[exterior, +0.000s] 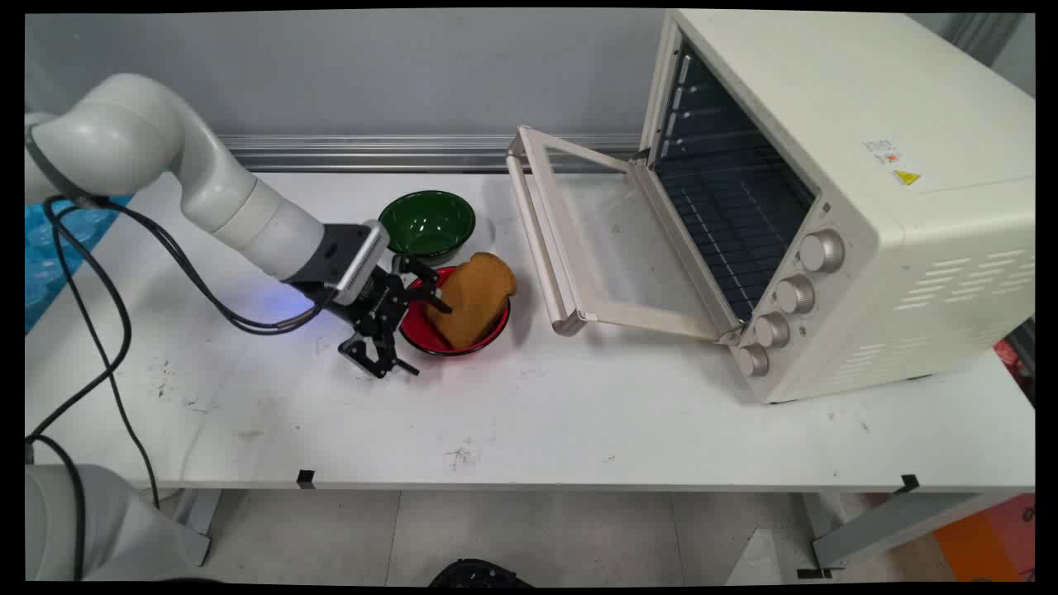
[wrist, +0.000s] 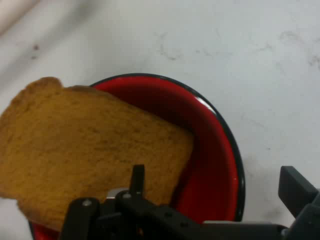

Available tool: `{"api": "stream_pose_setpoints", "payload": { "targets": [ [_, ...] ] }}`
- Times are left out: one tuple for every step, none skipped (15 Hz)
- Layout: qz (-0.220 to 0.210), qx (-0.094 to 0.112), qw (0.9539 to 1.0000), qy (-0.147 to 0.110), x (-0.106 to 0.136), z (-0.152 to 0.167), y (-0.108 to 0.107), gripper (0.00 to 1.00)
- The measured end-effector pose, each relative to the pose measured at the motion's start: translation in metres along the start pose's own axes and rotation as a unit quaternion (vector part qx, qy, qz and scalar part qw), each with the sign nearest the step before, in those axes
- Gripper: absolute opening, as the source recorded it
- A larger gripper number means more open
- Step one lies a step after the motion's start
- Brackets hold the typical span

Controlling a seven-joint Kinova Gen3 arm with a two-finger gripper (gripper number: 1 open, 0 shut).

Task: Close the oven

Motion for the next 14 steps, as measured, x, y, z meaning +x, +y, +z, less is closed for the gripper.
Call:
{"api": "stream_pose_setpoints", "payload": {
  "targets": [
    [-0.008, 0.002, 1.0, 0.0, 0.001, -0.002, -0.001, 1.0],
    [-0.024, 0.005, 0.9997, 0.0, 0.002, -0.006, -0.004, 1.0],
    [-0.044, 0.008, 0.999, 0.002, 0.002, -0.011, -0.008, 1.0],
    [-0.058, 0.011, 0.9983, 0.003, 0.003, -0.014, -0.011, 1.0],
    [-0.07, 0.013, 0.9975, 0.005, 0.002, -0.017, -0.013, 1.0],
    [-0.088, 0.015, 0.996, 0.007, 0.002, -0.021, -0.017, 1.0],
    [-0.1, 0.018, 0.9948, 0.008, 0.001, -0.024, -0.019, 1.0],
    [-0.118, 0.02, 0.9928, 0.011, 0.0, -0.029, -0.023, 1.0],
    [-0.13, 0.023, 0.9912, 0.013, -0.001, -0.032, -0.026, 1.0],
    [-0.147, 0.025, 0.9886, 0.016, -0.003, -0.037, -0.031, 1.0],
    [-0.162, 0.028, 0.9863, 0.019, -0.005, -0.041, -0.035, 1.0],
    [-0.178, 0.031, 0.9833, 0.023, -0.007, -0.045, -0.041, 1.0],
    [-0.195, 0.034, 0.9799, 0.027, -0.01, -0.05, -0.046, 1.0],
    [-0.213, 0.038, 0.9757, 0.031, -0.013, -0.056, -0.054, 1.0]
  ]
}}
